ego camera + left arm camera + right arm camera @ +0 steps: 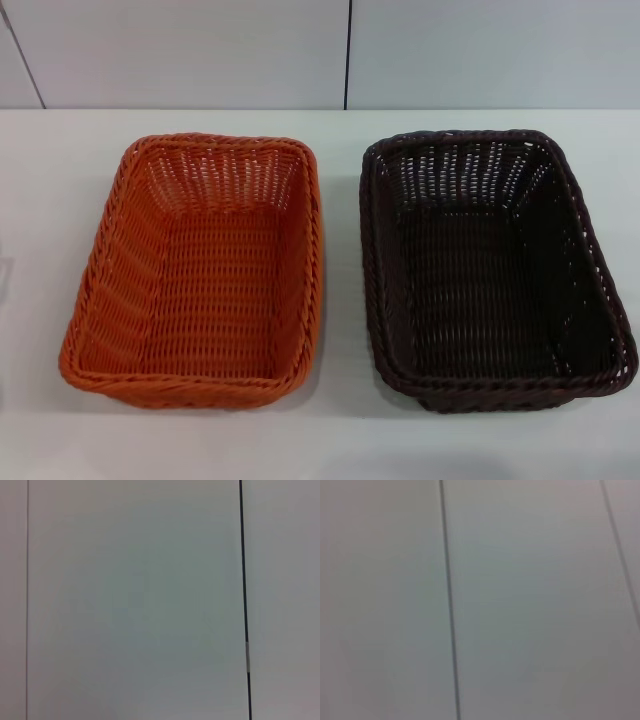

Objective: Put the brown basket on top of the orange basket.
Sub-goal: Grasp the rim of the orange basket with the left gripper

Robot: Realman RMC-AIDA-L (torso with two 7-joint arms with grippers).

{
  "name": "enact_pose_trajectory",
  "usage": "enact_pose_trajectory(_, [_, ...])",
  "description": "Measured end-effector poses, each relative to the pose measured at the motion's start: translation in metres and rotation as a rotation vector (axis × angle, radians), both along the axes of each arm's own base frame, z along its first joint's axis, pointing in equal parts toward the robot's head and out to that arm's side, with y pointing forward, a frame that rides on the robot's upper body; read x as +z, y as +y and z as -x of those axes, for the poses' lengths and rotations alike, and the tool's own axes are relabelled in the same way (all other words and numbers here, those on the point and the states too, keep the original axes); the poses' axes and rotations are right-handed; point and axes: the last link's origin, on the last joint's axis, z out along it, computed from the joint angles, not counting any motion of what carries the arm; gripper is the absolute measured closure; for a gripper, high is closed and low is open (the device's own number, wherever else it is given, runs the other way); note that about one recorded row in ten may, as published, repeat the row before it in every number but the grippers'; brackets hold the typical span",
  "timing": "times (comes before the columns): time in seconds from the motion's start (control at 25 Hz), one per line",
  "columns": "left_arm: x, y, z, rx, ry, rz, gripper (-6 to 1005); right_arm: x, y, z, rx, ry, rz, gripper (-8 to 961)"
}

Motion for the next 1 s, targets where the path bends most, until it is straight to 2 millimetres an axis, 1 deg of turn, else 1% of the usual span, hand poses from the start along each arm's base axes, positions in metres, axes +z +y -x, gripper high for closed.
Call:
enact_pose_trajectory(0.16, [0.001, 0.001, -0.001, -0.003, -0.002, -0.008, 153, 0.001, -0.005, -0.002, -0.007, 0.001, -0.010, 139])
enact_pose_trajectory(0.36, [0.001, 0.003, -0.003, -0.010, -0.007, -0.016, 154, -0.001, -0.004, 0.000, -0.004, 0.006, -0.008, 140])
enact_pose_trajectory(0.6, [-0.005, 0.016, -0.008, -0.031, 0.004, 0.057, 154, -0.001, -0.001, 0.001, 0.000, 0.004, 0.001, 139])
enact_pose_trajectory(0.68, [-0.005, 0.016, -0.008, -0.031, 0.004, 0.057, 154, -0.001, -0.001, 0.001, 0.001, 0.003, 0.003, 139])
enact_pose_trajectory(0.72, [-0.007, 0.026, -0.008, -0.021, 0.006, 0.103, 154, -0.002, 0.000, 0.001, 0.004, 0.002, 0.006, 139])
enact_pose_trajectory(0.76, [-0.007, 0.026, -0.008, -0.021, 0.006, 0.103, 154, -0.002, 0.000, 0.001, 0.004, 0.002, 0.006, 139])
enact_pose_trajectory(0.84, [-0.005, 0.044, -0.006, -0.009, -0.030, 0.182, 154, -0.002, 0.000, 0.001, 0.005, 0.001, 0.007, 139])
enact_pose_trajectory(0.92, [-0.002, 0.048, -0.006, -0.016, -0.033, 0.191, 155, -0.002, 0.000, 0.001, 0.007, 0.003, 0.008, 139])
enact_pose_trajectory(1.0, [0.009, 0.062, -0.008, -0.036, -0.040, 0.209, 155, -0.002, 0.000, 0.001, 0.007, 0.004, 0.008, 140])
